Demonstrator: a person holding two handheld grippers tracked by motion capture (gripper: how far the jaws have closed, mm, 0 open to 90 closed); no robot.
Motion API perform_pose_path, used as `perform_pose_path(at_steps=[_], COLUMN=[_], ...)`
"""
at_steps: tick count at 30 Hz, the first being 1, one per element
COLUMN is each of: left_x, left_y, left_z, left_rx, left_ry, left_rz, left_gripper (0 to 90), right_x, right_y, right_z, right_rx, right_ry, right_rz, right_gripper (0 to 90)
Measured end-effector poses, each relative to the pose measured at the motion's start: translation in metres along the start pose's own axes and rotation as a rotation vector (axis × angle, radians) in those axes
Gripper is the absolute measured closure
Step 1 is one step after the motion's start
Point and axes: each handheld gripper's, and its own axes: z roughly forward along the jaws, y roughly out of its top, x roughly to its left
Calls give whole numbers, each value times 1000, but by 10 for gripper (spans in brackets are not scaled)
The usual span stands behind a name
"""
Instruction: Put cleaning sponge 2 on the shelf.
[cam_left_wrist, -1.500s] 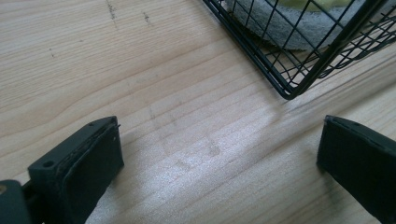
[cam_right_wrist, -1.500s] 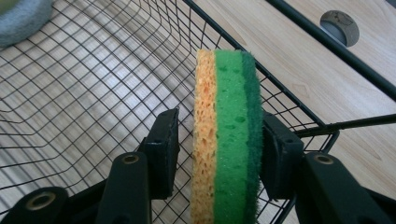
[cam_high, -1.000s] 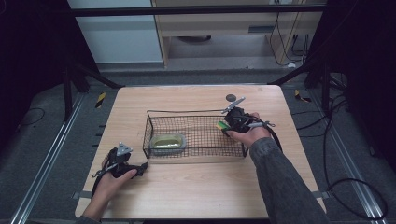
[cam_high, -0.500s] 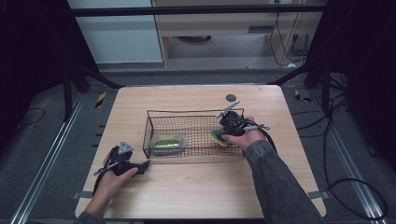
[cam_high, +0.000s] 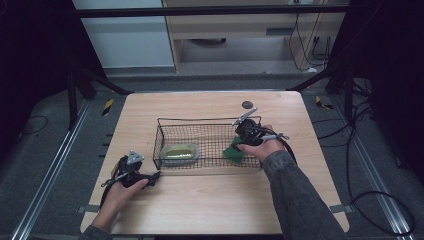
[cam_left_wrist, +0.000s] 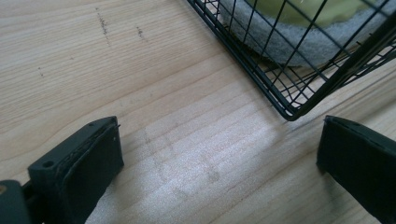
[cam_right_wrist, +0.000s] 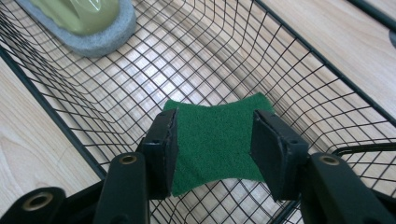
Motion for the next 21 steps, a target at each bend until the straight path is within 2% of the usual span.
perform_pose_path(at_steps=[6, 21], left_x=[0, 0], left_y=[0, 0], left_z=[0, 0], left_rx=[0, 0], left_ry=[-2, 0], left_rz=[-1, 1], left_gripper=[0, 0], right_x=[1, -12], right_y=[0, -6], right_z=[-9, -29], right_rx=[-32, -127], right_ry=[-6, -82], right_rz=[1, 109], right_gripper=[443, 147])
